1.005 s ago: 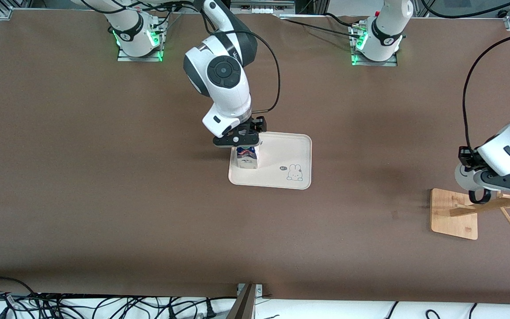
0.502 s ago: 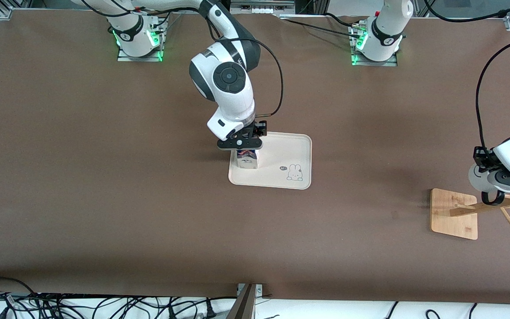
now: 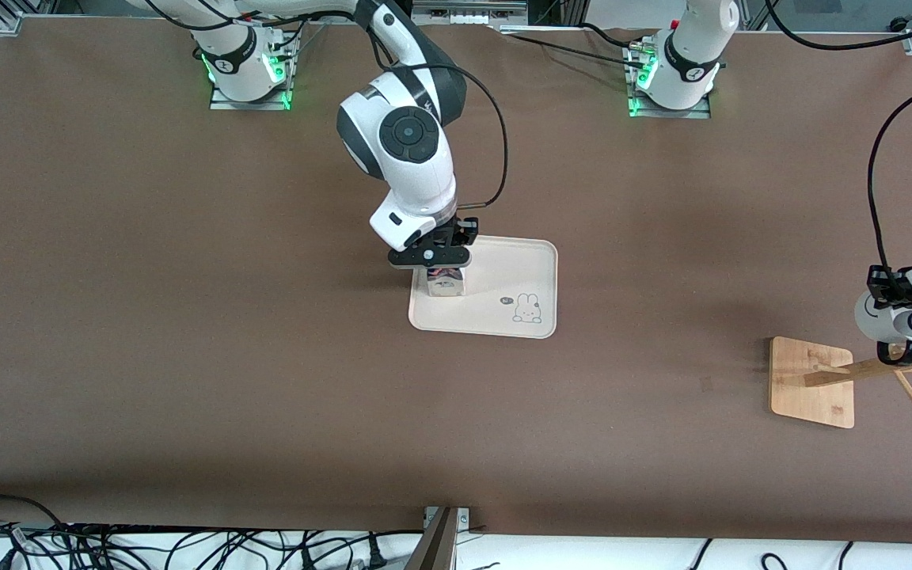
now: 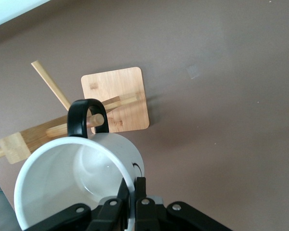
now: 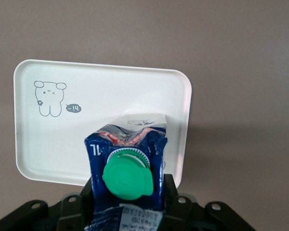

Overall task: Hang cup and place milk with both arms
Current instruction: 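Lift the milk carton off the tray with the right gripper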

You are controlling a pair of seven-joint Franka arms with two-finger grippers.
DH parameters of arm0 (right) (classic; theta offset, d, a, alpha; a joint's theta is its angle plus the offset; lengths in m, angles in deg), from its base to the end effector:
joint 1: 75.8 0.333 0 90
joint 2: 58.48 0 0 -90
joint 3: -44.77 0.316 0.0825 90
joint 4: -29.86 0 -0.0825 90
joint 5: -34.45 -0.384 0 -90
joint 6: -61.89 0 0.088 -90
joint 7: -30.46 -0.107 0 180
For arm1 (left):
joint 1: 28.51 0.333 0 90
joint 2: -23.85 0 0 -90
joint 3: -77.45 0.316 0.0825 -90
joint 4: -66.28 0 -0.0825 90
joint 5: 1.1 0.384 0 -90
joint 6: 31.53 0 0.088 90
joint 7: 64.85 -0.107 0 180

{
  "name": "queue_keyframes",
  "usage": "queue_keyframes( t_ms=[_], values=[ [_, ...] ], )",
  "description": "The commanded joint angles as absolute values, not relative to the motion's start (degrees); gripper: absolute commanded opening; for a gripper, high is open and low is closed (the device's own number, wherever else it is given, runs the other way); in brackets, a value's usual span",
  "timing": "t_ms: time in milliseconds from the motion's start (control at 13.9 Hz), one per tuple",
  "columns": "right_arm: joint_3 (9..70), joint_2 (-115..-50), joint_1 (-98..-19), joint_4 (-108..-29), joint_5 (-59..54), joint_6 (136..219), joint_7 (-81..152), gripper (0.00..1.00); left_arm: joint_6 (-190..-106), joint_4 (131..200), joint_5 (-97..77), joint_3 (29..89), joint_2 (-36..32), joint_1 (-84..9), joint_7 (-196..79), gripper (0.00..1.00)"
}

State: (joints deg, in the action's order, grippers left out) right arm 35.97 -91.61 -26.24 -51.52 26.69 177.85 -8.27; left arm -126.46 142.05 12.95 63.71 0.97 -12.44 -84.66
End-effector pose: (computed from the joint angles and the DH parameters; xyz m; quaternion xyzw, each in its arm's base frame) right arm 0.5236 0.4887 0.3671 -0.9997 -0.0020 0.0001 0.0255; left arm 0.6669 0.0800 0.5102 -0.9843 0.1574 0.0411 0.0687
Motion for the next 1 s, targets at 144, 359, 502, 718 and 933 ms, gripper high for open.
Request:
queue_keyframes(
  t_ms=[144,359,502,718,933],
  values=[
    [34.49,-87.86,-31.84,-43.79,26.01,163.24,0.01,0.57,-125.48,139.67,13.41,63.39,-0.76,-11.10,-86.82,0.00],
    [30.28,-85.21,-36.50,-44.93,25.75,157.53,14.41,0.58,-125.48,139.67,13.75,63.39,-0.84,-11.19,-86.73,0.00],
    [27.38,-82.76,-39.13,-49.13,24.79,157.51,22.52,0.58,-125.48,139.75,13.93,63.39,-0.84,-11.19,-86.73,0.00],
    [21.76,-79.41,-40.82,-56.86,23.55,159.09,31.23,0.58,-125.48,139.76,14.19,63.48,-0.85,-11.11,-86.82,0.42],
    [16.39,-75.20,-40.82,-68.97,23.73,167.67,39.57,0.58,-125.66,139.67,13.40,63.30,-0.76,-11.71,-85.60,1.00]
  ],
)
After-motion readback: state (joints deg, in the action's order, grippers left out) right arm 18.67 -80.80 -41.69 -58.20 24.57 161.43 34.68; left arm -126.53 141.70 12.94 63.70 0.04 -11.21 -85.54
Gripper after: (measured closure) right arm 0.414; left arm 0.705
